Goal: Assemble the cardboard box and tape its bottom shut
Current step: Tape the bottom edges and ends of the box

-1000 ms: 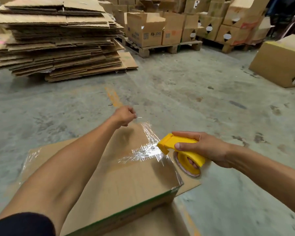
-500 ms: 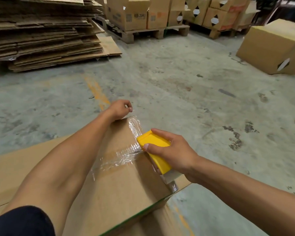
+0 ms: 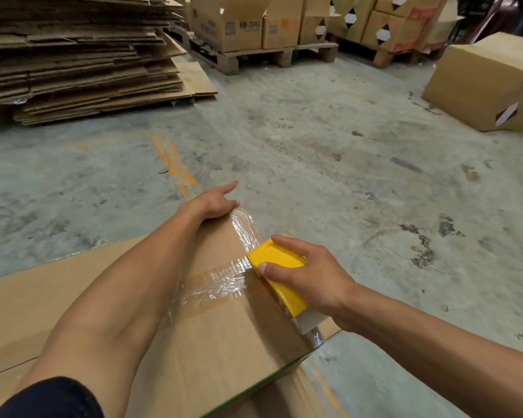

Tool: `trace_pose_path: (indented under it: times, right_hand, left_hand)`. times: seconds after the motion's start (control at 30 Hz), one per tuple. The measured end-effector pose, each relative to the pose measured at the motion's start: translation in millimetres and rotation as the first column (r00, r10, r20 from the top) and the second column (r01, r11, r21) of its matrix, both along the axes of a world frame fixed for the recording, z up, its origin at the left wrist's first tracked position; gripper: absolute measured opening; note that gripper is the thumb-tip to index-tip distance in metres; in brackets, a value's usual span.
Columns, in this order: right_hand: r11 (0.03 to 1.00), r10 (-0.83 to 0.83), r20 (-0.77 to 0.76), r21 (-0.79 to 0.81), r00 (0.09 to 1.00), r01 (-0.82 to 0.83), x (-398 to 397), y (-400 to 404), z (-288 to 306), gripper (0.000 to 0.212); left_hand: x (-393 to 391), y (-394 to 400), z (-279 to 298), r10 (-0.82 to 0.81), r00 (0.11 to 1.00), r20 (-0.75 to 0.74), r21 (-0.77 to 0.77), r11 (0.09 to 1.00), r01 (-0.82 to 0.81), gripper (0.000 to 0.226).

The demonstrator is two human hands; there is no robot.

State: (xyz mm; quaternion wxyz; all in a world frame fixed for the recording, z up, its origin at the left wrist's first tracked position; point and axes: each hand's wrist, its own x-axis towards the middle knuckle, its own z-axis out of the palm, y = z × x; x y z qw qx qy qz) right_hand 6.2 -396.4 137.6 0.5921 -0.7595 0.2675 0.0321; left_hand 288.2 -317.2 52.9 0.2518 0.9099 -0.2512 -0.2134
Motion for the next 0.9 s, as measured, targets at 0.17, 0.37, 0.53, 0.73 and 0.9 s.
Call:
trace_pose_path:
  times: [0.17,0.37,0.53,0.73,0.9]
  right_hand:
    - [1.0,-0.004,-0.014,-0.018,1.0,0.003,1.6,1.6,-1.2,0.065]
    - [0.997,0.019,0.008,-0.074,1.0,-0.018,0.7,-0.1,-1.7,0.065]
    - [0.992,0.028,0.008,-0.122,1.0,-0.027,3.8,0.7,-0.1,0.066]
    - [0.984,-0.038,-0.07,0.174,0.997,0.049,3.4,-1.1,3.6,0.066]
    - [0.991,-0.043,-0.07,0.124,0.997,0.052,-11.3,4.3,17.0,0.062]
  left_hand:
    - [-3.3,-3.0,0.8,0.09,0.995,0.049,0.067,0.993,-0.093,0.099]
    - [-19.4,19.7,3.1,0.176,0.979,0.102,-0.546,0.833,-0.093,0.051]
    - [-27.8,22.9,4.2,-0.129,0.977,-0.168,-0.498,0.867,0.029,0.057]
    - [-39.6,18.2,-5.7,-0.243,0.958,0.149,-0.029,0.968,0.25,0.072]
    - [-46.7,19.4,-8.3,-0.375,0.875,0.308,0.195,0.925,0.327,0.057]
